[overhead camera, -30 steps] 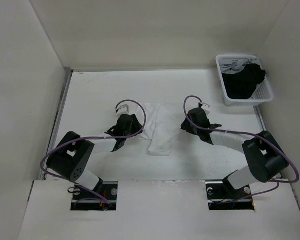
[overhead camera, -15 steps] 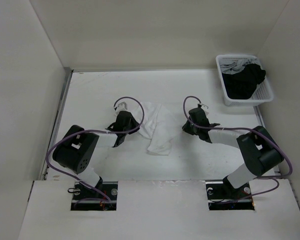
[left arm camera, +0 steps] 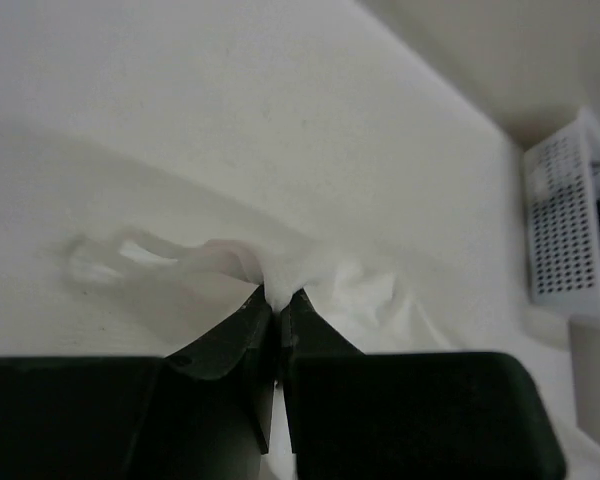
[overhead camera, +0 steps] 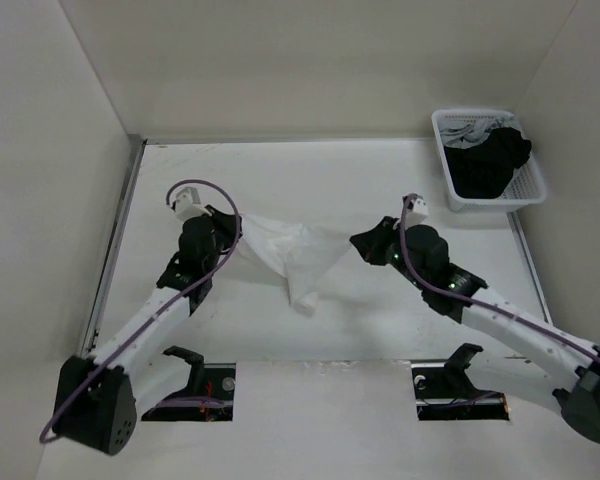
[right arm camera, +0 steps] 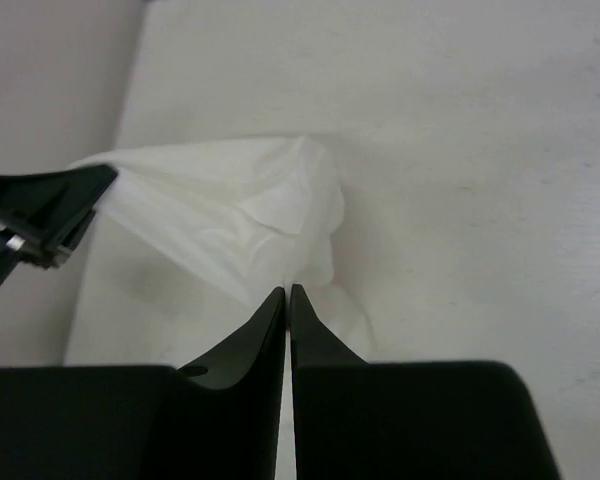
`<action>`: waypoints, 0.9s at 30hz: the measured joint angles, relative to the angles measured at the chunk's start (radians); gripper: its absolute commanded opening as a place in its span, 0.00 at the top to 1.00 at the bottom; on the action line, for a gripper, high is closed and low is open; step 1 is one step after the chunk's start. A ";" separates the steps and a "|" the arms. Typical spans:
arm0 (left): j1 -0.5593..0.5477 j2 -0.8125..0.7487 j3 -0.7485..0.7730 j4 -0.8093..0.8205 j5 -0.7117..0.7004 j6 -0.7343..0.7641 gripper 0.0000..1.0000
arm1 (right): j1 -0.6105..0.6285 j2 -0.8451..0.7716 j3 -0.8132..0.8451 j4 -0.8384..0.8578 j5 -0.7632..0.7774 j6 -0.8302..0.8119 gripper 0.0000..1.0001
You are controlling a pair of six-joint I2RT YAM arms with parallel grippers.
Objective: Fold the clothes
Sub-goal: Flatten the tank top out
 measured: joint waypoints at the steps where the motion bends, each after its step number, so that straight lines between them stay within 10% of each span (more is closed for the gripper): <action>1: 0.013 -0.071 0.000 -0.024 -0.019 0.004 0.97 | 0.027 -0.054 0.010 -0.018 -0.002 -0.004 0.93; 9: 0.005 -0.246 0.121 -0.190 -0.110 0.054 0.95 | 0.167 -0.376 0.019 -0.121 -0.010 -0.006 0.93; 20: 0.003 0.414 0.540 -0.153 -0.119 0.108 0.98 | -0.035 -0.070 -0.084 -0.084 -0.062 0.009 0.95; 27: -0.016 0.148 0.502 -0.194 -0.163 0.136 0.98 | 0.200 -0.259 -0.046 -0.095 -0.006 -0.006 0.95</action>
